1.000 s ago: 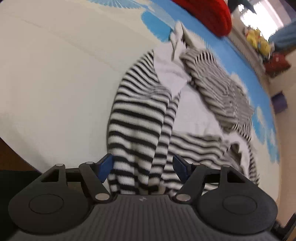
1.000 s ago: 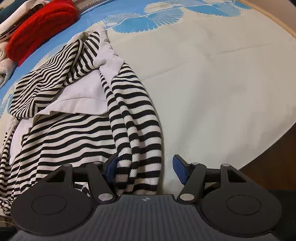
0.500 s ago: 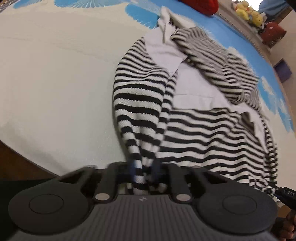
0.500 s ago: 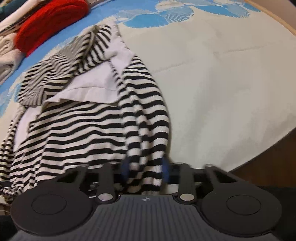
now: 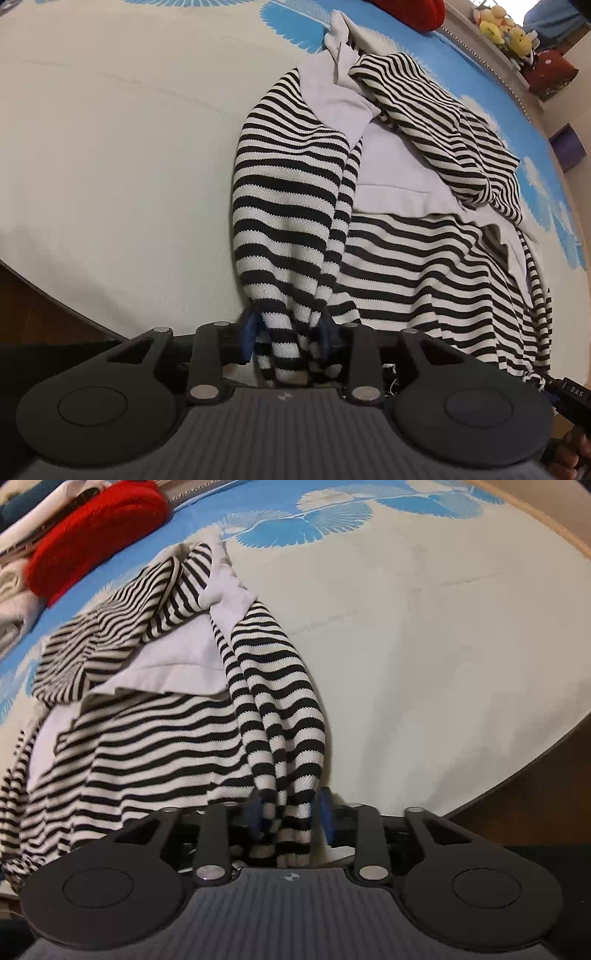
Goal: Fold small clothes
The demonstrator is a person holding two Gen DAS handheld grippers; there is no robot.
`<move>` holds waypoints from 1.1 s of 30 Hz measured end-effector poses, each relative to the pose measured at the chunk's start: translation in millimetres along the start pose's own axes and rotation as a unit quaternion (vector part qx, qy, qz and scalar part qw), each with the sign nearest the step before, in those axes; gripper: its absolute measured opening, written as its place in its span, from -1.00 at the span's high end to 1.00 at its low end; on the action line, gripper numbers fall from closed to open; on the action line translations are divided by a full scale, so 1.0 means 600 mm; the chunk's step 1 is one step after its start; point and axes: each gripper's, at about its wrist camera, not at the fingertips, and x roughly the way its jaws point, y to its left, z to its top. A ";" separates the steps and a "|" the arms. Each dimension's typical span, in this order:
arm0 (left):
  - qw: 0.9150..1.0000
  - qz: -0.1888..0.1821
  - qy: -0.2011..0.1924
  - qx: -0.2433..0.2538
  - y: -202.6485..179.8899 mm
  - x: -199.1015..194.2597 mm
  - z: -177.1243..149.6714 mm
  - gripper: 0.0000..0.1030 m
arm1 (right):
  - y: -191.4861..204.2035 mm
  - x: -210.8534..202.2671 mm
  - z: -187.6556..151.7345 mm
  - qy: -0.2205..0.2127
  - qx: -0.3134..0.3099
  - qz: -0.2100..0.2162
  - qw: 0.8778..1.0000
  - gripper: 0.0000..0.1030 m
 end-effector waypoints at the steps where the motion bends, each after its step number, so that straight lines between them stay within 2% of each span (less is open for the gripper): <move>1: 1.000 0.001 0.000 0.000 0.000 0.001 0.000 0.25 | 0.000 0.003 -0.001 0.004 0.001 0.001 1.000 0.28; 7: 1.000 0.003 -0.002 0.007 -0.003 0.006 0.001 0.26 | 0.008 0.010 -0.005 0.008 -0.014 -0.003 1.000 0.26; 8: 1.000 0.003 -0.004 0.012 -0.005 0.006 0.001 0.35 | 0.009 0.009 -0.005 0.007 -0.018 0.001 1.000 0.41; 9: 1.000 0.000 -0.008 0.017 -0.007 0.005 0.000 0.69 | 0.011 0.008 -0.004 0.005 -0.021 0.012 1.000 0.73; 10: 1.000 -0.005 -0.013 0.024 -0.011 0.002 0.001 0.81 | 0.014 0.004 -0.003 -0.003 -0.025 0.017 1.000 0.80; 14: 0.997 -0.004 -0.044 0.058 -0.027 -0.011 0.000 0.82 | 0.017 -0.017 0.004 -0.042 -0.021 0.033 0.998 0.83; 16: 0.998 0.003 -0.032 0.058 -0.027 -0.004 -0.001 0.78 | 0.013 -0.008 0.006 -0.027 -0.016 0.026 0.999 0.82; 18: 0.999 0.010 -0.017 0.044 -0.022 0.004 -0.002 0.58 | 0.009 0.007 0.002 0.001 -0.005 0.016 1.000 0.62; 19: 0.999 0.010 -0.013 0.039 -0.019 0.007 -0.002 0.55 | 0.008 0.012 -0.001 0.010 -0.006 0.014 1.000 0.57; 23: 0.999 0.016 -0.016 0.047 -0.021 0.008 -0.004 0.52 | 0.016 0.012 -0.004 0.008 -0.028 0.006 1.000 0.52; 25: 0.998 0.016 -0.020 0.052 -0.021 0.007 -0.006 0.54 | 0.013 0.010 -0.006 0.008 -0.023 0.009 1.000 0.55; 26: 0.998 0.015 -0.021 0.055 -0.023 0.006 -0.007 0.60 | 0.013 0.010 -0.005 0.007 -0.022 0.012 1.000 0.64; 27: 0.998 0.013 -0.024 0.060 -0.024 0.005 -0.008 0.73 | 0.014 0.008 -0.006 0.003 -0.025 0.016 1.000 0.76; 33: 0.993 0.008 -0.065 0.100 -0.044 -0.029 -0.018 0.84 | 0.021 -0.035 0.003 -0.057 -0.029 0.040 0.997 0.85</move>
